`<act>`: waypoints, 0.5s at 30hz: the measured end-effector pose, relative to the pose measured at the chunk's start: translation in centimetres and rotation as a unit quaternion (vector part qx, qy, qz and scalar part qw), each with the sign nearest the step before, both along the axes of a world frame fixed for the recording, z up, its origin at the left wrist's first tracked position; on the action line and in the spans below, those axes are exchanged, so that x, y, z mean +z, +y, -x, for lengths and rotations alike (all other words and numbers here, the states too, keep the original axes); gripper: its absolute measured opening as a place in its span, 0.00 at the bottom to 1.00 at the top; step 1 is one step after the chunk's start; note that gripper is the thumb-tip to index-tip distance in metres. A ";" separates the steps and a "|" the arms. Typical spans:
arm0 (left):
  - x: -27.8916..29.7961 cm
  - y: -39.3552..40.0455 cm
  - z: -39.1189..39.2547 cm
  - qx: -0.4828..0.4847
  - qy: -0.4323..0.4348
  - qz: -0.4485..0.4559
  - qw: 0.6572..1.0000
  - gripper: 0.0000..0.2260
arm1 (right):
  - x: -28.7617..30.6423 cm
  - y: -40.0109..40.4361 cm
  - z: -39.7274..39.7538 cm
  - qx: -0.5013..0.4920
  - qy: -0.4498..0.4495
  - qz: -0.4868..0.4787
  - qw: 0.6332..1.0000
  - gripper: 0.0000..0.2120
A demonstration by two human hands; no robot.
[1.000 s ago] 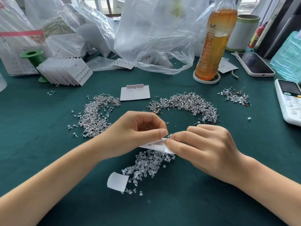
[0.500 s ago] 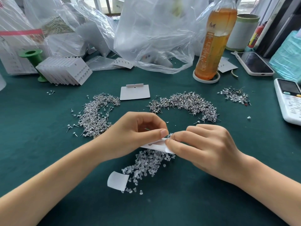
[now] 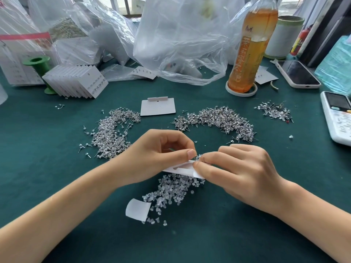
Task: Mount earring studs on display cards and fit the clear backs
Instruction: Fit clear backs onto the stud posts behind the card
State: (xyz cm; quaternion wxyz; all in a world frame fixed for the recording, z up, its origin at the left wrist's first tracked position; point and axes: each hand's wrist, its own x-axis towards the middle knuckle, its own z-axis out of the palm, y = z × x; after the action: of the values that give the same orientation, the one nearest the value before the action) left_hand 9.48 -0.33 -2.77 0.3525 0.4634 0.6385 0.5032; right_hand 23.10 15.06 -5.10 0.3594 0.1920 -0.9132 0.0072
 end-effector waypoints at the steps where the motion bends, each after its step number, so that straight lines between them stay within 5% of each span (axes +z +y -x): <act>1: 0.0 0.0 0.1 -0.003 0.000 0.000 1.000 0.05 | 0.0 0.0 0.0 0.000 0.001 0.001 1.000 0.08; 15: -0.1 -0.1 0.3 -0.002 0.016 0.016 1.000 0.03 | 0.0 0.1 -0.1 -0.003 -0.008 -0.002 1.000 0.08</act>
State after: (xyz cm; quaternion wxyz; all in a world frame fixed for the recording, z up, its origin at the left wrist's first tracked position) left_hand 9.20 -0.38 -2.86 0.3509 0.4665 0.6512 0.4849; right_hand 23.21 15.16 -5.13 0.3516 0.1899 -0.9167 0.0063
